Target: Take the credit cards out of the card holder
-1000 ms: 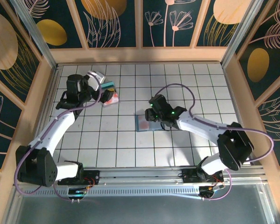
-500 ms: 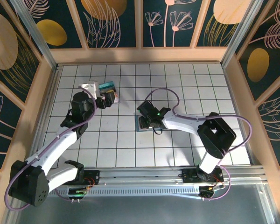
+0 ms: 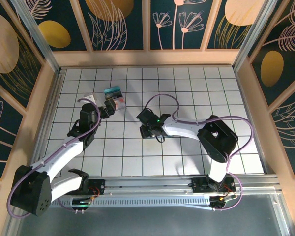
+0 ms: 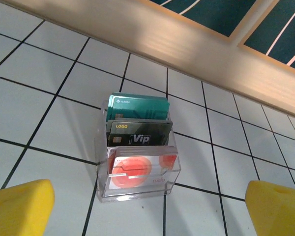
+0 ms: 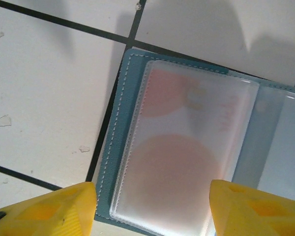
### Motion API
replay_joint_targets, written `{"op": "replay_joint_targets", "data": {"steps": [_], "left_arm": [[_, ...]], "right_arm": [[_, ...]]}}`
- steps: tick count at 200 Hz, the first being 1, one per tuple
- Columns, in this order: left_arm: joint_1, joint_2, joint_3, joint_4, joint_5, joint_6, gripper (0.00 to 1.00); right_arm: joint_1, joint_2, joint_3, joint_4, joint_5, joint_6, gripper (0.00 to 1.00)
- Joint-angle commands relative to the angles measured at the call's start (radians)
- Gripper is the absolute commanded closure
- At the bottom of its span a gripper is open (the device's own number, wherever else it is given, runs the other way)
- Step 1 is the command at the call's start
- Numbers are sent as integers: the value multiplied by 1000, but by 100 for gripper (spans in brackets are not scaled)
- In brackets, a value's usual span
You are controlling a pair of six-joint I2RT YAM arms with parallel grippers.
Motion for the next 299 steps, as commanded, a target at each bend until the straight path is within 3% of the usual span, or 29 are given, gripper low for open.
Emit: {"op": "replay_joint_targets", "data": {"steps": [1, 54, 143, 213, 245, 299], "left_arm": [[-7, 12, -2, 42, 13, -23, 1], [-7, 18, 7, 37, 12, -11, 1], [-7, 8, 14, 23, 16, 23, 1], [-7, -17, 23, 8, 10, 54, 1], [-7, -26, 30, -1, 4, 63, 1], [-7, -39, 39, -10, -2, 71, 1]], "right_arm": [[3, 21, 5, -29, 33, 9, 37], [3, 53, -15, -34, 35, 15, 39], [-16, 27, -37, -6, 35, 24, 68], [-24, -44, -26, -11, 82, 26, 80], [-26, -63, -25, -42, 142, 36, 81], [-37, -77, -42, -49, 167, 53, 74]]}}
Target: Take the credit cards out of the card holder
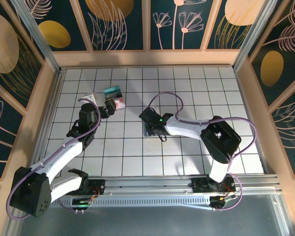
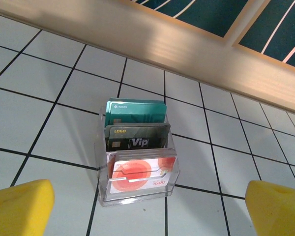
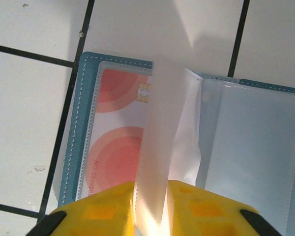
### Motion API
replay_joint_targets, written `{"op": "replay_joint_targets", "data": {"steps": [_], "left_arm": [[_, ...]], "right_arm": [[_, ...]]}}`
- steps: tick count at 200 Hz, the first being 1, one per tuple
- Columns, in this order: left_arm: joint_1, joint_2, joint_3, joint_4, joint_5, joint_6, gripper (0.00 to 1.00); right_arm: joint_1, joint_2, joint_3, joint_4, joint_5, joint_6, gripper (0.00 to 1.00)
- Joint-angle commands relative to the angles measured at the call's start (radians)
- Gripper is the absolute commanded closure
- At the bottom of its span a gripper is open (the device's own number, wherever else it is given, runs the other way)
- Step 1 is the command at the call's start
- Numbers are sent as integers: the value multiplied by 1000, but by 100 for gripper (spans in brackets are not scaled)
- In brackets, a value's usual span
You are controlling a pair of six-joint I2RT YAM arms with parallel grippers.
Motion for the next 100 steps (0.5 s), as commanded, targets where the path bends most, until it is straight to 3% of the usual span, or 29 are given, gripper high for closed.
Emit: {"op": "replay_joint_targets", "data": {"steps": [1, 100], "left_arm": [[-7, -20, 34, -9, -8, 19, 1], [-20, -46, 45, -37, -24, 55, 1]], "right_arm": [[-12, -45, -18, -37, 54, 26, 73], [-76, -110, -78, -33, 85, 58, 71]]}}
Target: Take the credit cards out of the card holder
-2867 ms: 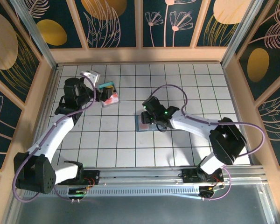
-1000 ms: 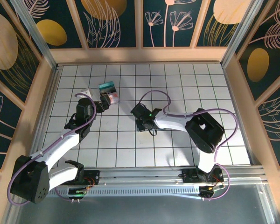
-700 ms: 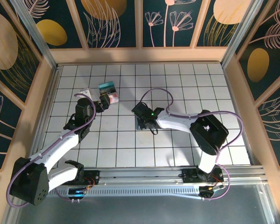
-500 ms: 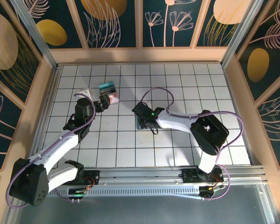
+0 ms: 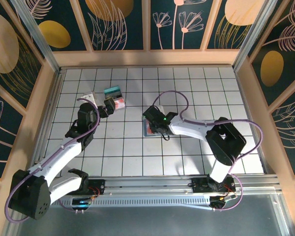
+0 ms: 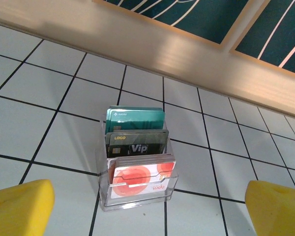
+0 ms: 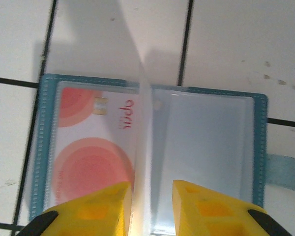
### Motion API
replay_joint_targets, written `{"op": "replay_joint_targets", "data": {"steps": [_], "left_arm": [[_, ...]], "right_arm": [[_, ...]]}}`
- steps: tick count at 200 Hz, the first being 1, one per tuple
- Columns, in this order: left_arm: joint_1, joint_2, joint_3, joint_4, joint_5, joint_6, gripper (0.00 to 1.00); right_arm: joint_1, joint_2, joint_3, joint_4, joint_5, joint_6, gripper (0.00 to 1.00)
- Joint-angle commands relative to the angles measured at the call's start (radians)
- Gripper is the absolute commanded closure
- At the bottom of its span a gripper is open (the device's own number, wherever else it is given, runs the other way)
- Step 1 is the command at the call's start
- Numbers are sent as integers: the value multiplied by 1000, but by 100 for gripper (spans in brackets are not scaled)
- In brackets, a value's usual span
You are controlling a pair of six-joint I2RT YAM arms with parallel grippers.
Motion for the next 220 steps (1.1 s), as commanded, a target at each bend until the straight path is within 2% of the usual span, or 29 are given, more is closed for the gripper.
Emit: {"op": "replay_joint_targets", "data": {"steps": [1, 38, 133, 220], "left_arm": [[-16, -18, 28, -14, -17, 31, 1], [-77, 5, 45, -21, -63, 73, 1], [-346, 208, 96, 18, -237, 183, 1], [-472, 424, 115, 56, -215, 190, 1]], "right_arm": [[-29, -47, -37, -20, 41, 31, 71], [-70, -81, -95, 11, 16, 39, 73], [-149, -102, -200, 77, -40, 45, 77], [-198, -246, -179, 43, -28, 56, 79]]}}
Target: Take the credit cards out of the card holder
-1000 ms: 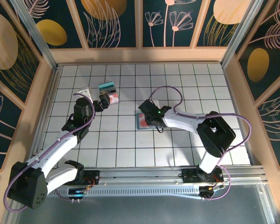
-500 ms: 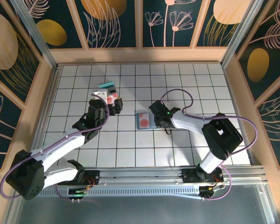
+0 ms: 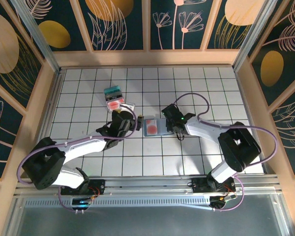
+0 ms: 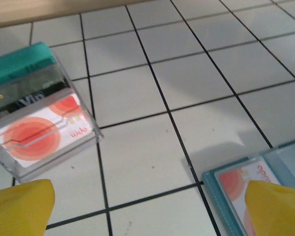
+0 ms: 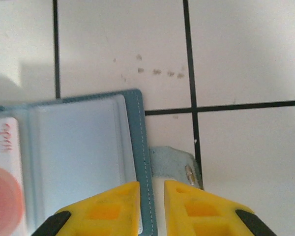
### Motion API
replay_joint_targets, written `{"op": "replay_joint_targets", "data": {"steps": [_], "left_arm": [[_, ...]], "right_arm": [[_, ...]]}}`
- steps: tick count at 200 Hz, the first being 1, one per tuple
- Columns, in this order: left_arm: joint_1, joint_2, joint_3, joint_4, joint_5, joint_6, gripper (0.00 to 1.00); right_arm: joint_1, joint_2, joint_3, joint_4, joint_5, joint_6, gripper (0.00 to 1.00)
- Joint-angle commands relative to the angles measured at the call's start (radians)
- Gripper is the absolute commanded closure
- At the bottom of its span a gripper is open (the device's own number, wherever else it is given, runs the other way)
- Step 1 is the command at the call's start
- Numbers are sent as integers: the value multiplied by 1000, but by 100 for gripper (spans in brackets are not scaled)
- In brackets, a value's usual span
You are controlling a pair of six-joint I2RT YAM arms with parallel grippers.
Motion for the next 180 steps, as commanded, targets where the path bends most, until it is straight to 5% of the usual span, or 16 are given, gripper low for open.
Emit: {"op": "replay_joint_targets", "data": {"steps": [1, 101, 180], "left_arm": [[-20, 42, 22, 39, 1, -1, 1], [-26, 199, 27, 18, 12, -289, 1], [-13, 304, 68, -8, 28, -297, 1]], "right_arm": [[-13, -58, 14, -21, 14, 23, 79], [-12, 1, 14, 166, -379, 61, 79], [11, 127, 55, 208, -450, 71, 76]]}}
